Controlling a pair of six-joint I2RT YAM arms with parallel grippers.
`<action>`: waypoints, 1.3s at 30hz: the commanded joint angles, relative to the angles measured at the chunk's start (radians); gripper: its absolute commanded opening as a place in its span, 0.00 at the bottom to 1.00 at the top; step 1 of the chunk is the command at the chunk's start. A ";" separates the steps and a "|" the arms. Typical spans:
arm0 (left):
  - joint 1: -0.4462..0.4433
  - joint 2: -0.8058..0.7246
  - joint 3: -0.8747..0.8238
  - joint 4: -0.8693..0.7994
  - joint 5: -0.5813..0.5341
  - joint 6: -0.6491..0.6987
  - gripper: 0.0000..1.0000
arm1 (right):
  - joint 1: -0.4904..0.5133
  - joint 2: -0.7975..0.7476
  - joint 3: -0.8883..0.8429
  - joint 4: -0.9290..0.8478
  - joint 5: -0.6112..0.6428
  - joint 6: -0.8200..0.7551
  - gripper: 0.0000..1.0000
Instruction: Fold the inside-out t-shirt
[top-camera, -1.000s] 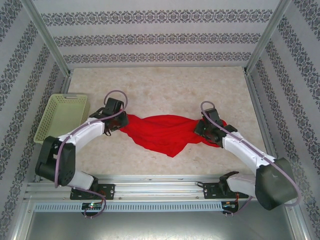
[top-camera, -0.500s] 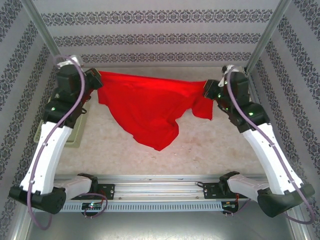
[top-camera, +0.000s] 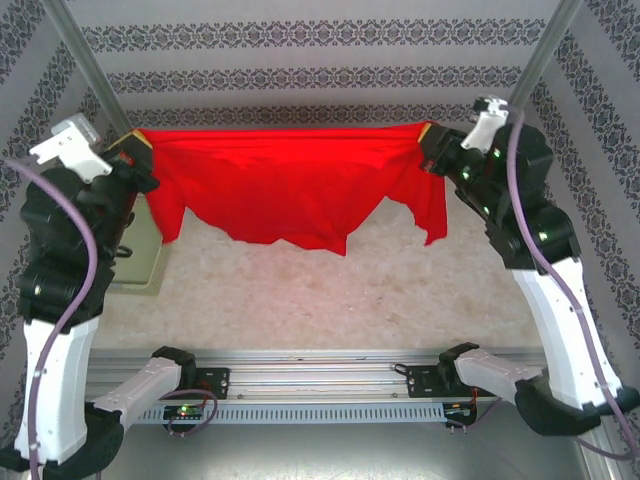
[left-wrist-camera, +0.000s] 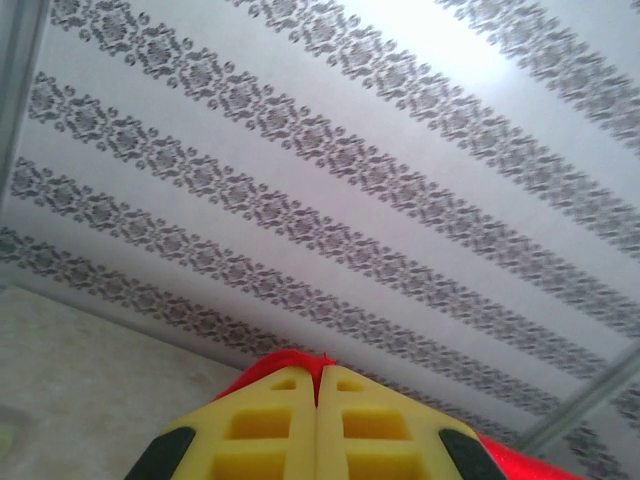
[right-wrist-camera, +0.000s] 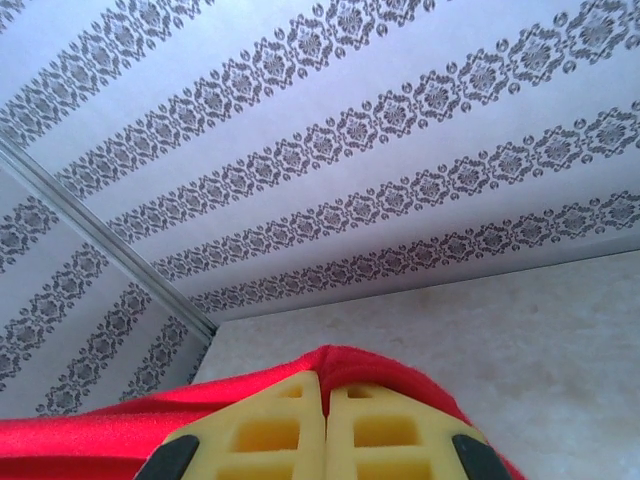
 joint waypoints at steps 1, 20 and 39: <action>0.017 0.194 0.014 -0.075 -0.075 0.047 0.00 | 0.003 0.144 0.080 -0.050 0.027 -0.049 0.00; 0.178 0.160 0.109 0.048 0.022 0.002 0.00 | 0.098 0.364 0.192 0.225 -0.018 -0.113 0.00; -0.190 0.024 -0.391 0.085 0.280 -0.034 0.00 | 0.053 1.044 0.643 0.088 -0.222 -0.122 0.00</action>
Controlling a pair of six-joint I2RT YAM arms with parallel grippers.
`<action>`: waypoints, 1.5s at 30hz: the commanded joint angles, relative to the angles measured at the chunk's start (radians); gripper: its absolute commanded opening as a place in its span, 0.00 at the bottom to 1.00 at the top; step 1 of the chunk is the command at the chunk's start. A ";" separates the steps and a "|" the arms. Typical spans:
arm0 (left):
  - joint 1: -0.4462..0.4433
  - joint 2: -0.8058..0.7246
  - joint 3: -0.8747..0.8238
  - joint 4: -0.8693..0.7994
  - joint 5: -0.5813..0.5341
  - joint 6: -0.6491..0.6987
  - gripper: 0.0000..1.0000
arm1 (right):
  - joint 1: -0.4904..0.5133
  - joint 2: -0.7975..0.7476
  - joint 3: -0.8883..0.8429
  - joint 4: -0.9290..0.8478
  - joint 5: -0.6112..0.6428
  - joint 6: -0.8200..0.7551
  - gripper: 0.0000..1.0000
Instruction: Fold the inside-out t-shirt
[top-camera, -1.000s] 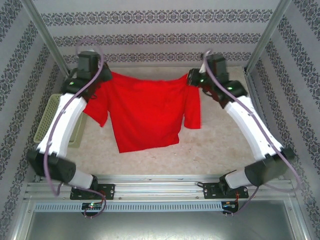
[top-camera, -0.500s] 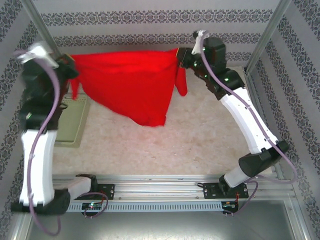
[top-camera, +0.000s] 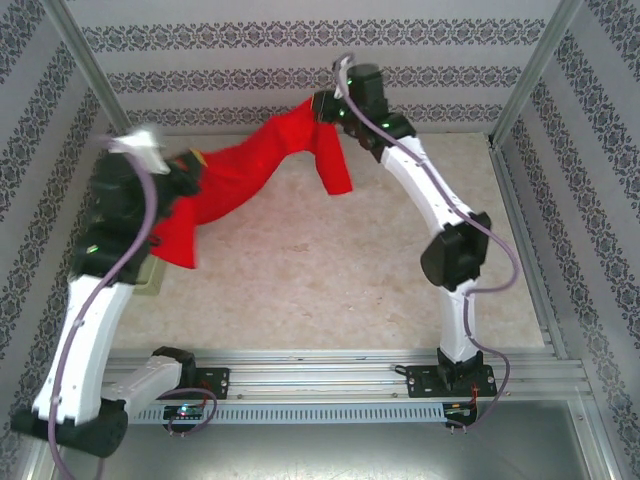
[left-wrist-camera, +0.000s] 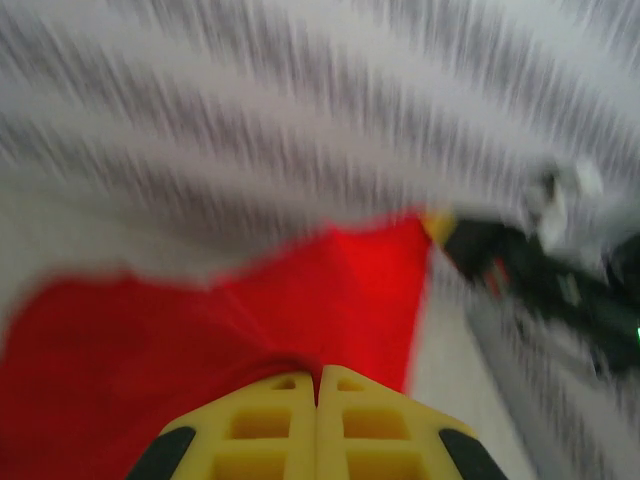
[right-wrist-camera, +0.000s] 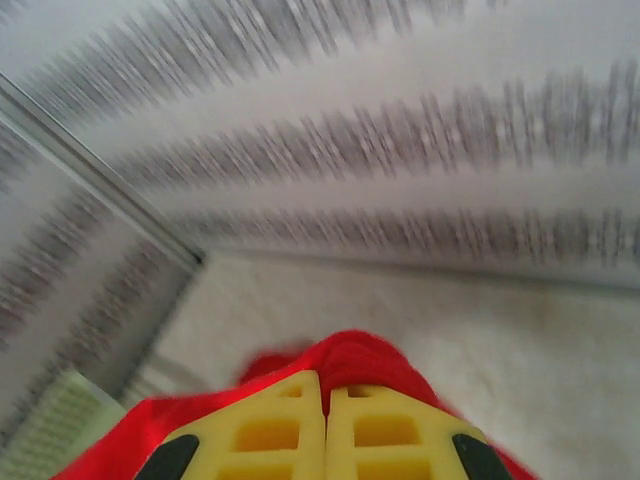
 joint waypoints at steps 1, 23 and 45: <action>-0.197 -0.006 -0.106 0.005 -0.030 -0.025 0.00 | -0.035 0.066 0.062 -0.122 -0.055 -0.029 0.00; -0.733 0.408 -0.223 0.320 -0.150 -0.177 0.52 | -0.223 -0.177 -0.411 -0.099 0.030 -0.054 0.51; 0.033 0.531 -0.463 0.256 0.079 -0.105 0.59 | 0.114 -0.445 -1.311 0.151 0.049 0.263 0.48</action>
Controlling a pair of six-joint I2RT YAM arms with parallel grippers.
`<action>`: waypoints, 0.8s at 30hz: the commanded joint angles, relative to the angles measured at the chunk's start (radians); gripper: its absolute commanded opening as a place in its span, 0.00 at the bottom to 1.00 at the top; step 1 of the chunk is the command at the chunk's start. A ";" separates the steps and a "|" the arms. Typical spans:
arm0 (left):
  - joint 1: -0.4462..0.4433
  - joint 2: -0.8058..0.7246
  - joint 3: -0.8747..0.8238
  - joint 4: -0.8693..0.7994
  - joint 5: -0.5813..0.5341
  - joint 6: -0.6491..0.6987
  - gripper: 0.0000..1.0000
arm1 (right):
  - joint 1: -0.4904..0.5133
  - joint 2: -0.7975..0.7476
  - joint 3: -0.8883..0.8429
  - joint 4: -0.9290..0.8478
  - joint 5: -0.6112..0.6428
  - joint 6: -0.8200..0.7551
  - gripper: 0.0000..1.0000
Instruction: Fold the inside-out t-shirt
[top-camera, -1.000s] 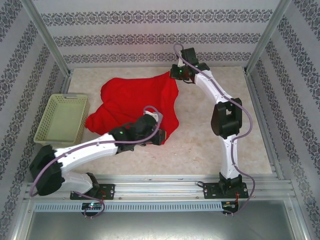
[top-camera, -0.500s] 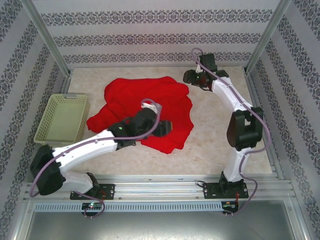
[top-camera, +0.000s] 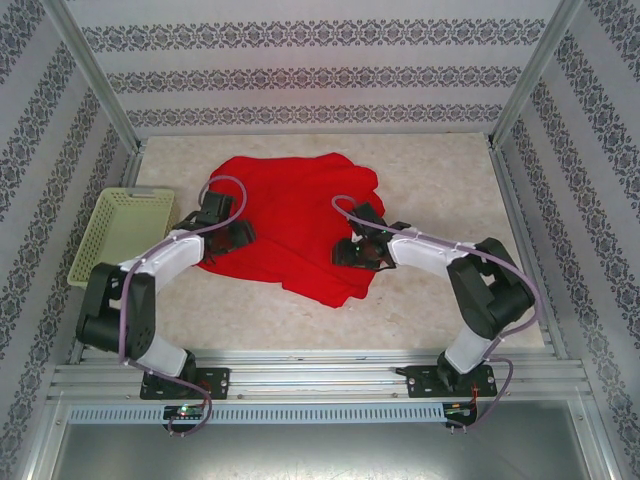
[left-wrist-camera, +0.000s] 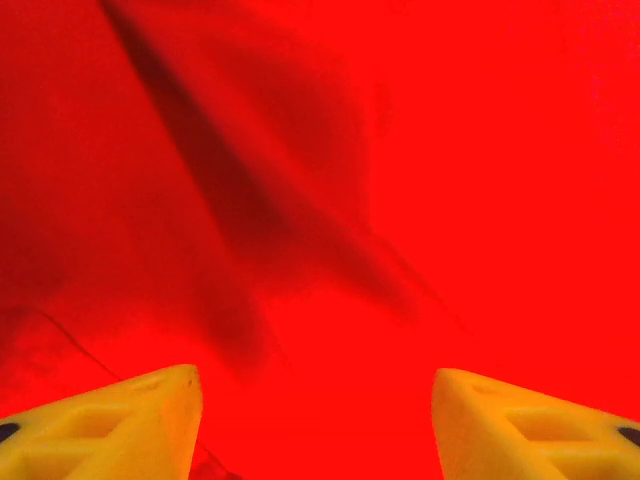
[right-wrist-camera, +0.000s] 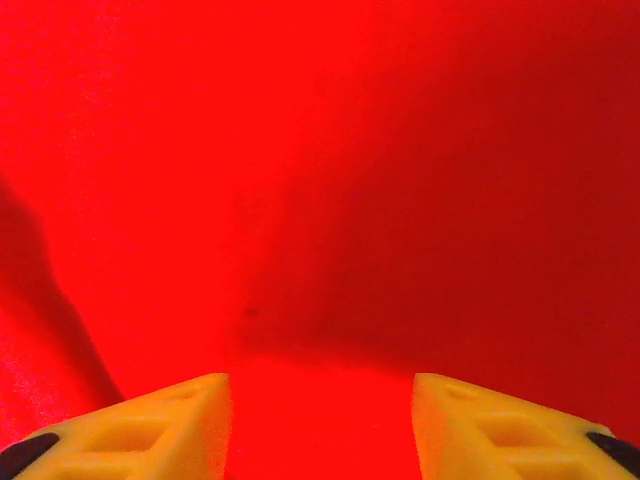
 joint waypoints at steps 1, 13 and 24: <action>-0.019 0.018 -0.055 0.057 0.105 -0.039 0.59 | -0.032 0.021 -0.032 0.039 0.018 0.066 0.47; -0.531 0.042 -0.111 0.204 0.084 -0.254 0.56 | -0.335 -0.245 -0.276 -0.015 0.065 0.130 0.56; -0.335 -0.184 0.141 -0.136 -0.177 -0.034 0.64 | -0.312 -0.332 -0.021 -0.123 0.127 -0.031 0.66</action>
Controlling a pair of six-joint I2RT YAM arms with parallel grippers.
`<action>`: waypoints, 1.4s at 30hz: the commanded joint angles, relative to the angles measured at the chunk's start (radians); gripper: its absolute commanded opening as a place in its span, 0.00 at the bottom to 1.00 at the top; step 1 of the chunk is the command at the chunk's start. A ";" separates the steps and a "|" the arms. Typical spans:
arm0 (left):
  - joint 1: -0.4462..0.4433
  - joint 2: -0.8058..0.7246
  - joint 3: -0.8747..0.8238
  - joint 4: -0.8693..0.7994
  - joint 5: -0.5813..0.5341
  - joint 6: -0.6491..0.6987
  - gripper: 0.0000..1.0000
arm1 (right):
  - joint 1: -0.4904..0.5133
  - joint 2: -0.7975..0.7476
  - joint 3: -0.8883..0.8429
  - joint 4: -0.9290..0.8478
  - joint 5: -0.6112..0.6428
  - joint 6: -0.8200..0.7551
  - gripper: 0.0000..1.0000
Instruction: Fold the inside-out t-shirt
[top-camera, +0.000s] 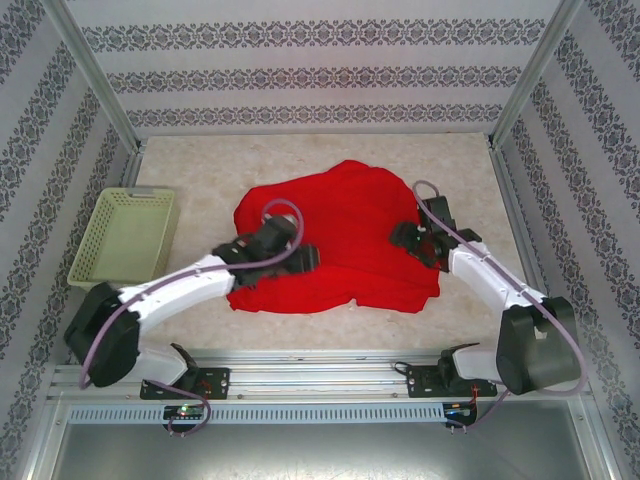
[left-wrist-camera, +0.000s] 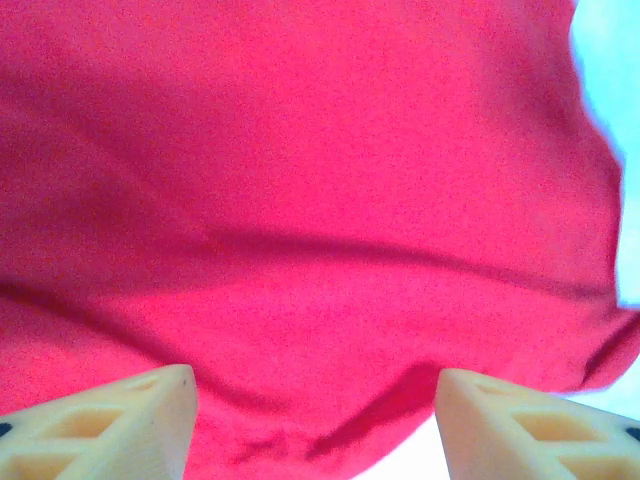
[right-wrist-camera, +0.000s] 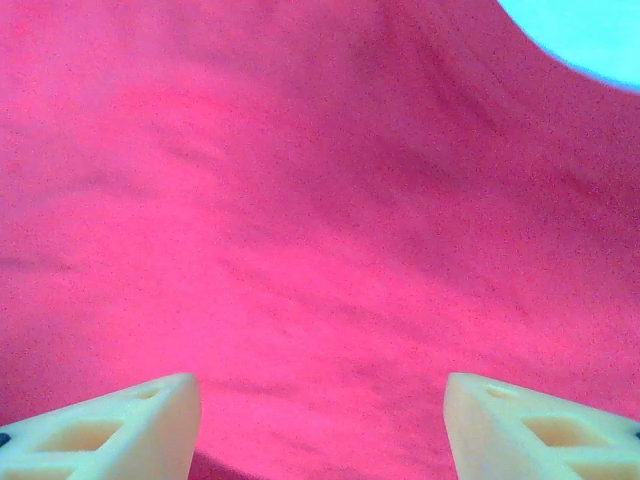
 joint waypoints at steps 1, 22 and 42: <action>0.187 0.017 0.098 -0.136 -0.110 0.119 0.64 | 0.029 0.080 0.129 -0.020 0.011 -0.073 0.66; 0.526 0.690 0.643 -0.330 -0.070 0.405 0.49 | 0.078 0.580 0.640 -0.065 -0.083 -0.145 0.60; 0.529 0.864 0.882 -0.368 -0.029 0.427 0.14 | 0.026 0.847 0.896 -0.283 -0.017 -0.175 0.59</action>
